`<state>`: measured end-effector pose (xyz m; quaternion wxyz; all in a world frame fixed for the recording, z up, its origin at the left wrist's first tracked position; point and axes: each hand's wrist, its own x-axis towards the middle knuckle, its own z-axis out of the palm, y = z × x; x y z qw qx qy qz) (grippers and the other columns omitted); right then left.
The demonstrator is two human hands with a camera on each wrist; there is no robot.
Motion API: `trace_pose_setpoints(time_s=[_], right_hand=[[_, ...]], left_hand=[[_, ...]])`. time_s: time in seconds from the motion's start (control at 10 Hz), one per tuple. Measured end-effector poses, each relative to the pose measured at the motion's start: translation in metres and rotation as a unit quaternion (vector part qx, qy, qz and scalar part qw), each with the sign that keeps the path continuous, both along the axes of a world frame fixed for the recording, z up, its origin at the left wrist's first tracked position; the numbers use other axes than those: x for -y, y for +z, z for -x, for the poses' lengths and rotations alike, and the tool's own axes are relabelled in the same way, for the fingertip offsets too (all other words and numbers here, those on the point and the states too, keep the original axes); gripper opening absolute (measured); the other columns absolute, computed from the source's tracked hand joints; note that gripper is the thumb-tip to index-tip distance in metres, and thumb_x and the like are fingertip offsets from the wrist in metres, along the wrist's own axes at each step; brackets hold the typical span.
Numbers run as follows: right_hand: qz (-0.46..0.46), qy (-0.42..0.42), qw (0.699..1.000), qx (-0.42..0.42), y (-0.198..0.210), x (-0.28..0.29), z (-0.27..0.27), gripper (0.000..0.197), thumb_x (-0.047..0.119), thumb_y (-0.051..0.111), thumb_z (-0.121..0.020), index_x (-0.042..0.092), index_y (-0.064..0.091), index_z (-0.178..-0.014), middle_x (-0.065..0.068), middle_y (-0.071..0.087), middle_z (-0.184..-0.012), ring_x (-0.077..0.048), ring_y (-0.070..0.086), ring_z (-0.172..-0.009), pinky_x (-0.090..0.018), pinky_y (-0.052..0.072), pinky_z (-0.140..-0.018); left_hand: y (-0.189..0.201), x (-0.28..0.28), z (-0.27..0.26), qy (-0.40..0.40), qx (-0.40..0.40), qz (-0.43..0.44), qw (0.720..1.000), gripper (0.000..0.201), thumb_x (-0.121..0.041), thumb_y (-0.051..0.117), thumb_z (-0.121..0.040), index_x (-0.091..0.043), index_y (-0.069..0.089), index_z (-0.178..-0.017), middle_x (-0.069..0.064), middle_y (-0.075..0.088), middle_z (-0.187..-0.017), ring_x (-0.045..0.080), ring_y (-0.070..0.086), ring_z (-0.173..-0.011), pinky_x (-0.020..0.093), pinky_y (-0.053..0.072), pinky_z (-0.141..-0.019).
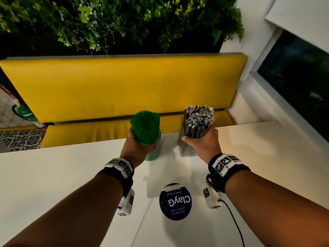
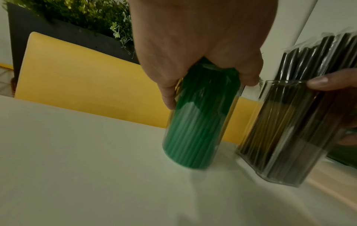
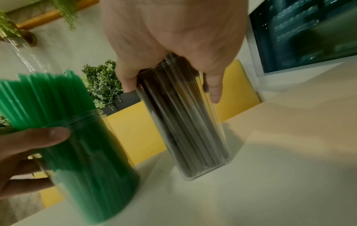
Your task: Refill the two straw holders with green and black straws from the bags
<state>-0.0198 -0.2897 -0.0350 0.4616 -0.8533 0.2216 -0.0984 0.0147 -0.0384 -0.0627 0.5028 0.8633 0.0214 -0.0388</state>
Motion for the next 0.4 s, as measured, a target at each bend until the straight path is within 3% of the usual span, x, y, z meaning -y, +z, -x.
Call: trace_pose_setpoints(time_s=[0.1, 0.2, 0.3, 0.4], right_hand=[[0.003, 0.011, 1.000, -0.020, 0.0032, 0.0038, -0.0077, 0.109, 0.046, 0.093, -0.051, 0.015, 0.036, -0.140, -0.009, 0.039, -0.133, -0.024, 0.043, -0.124, -0.027, 0.034, -0.106], [-0.003, 0.018, 1.000, -0.015, 0.0033, 0.0079, -0.0120, 0.110, 0.047, 0.093, -0.052, 0.016, 0.035, -0.140, -0.010, 0.040, -0.134, -0.024, 0.041, -0.126, -0.030, 0.035, -0.108], [-0.011, 0.020, 0.999, -0.024, 0.0060, 0.0075, -0.0119, 0.114, 0.050, 0.093, -0.048, 0.019, 0.034, -0.141, -0.008, 0.041, -0.135, -0.023, 0.040, -0.128, -0.035, 0.037, -0.110], [-0.027, 0.017, 0.999, -0.010, 0.0044, 0.0074, -0.0117, 0.126, 0.056, 0.092, -0.042, 0.021, 0.030, -0.145, -0.008, 0.040, -0.139, -0.026, 0.038, -0.133, -0.041, 0.036, -0.113]], left_hand=[[0.0002, 0.0004, -0.0050, -0.011, 0.010, -0.008, 1.000, 0.108, -0.038, 0.092, -0.058, -0.022, 0.028, -0.144, 0.000, 0.055, -0.132, 0.019, 0.057, -0.117, 0.034, 0.053, -0.092], [-0.0014, 0.0011, -0.0109, -0.012, 0.006, 0.002, 1.000, 0.107, -0.031, 0.092, -0.060, -0.023, 0.026, -0.144, 0.001, 0.054, -0.133, 0.022, 0.056, -0.119, 0.037, 0.052, -0.095], [-0.0006, -0.0002, -0.0120, -0.017, 0.004, 0.000, 1.000, 0.110, -0.032, 0.092, -0.059, -0.025, 0.023, -0.145, 0.002, 0.053, -0.135, 0.023, 0.055, -0.121, 0.042, 0.052, -0.097], [-0.0026, -0.0028, -0.0144, -0.032, 0.002, 0.046, 0.998, 0.120, -0.040, 0.095, -0.052, -0.035, 0.020, -0.146, -0.002, 0.051, -0.138, 0.021, 0.052, -0.126, 0.047, 0.050, -0.101]])
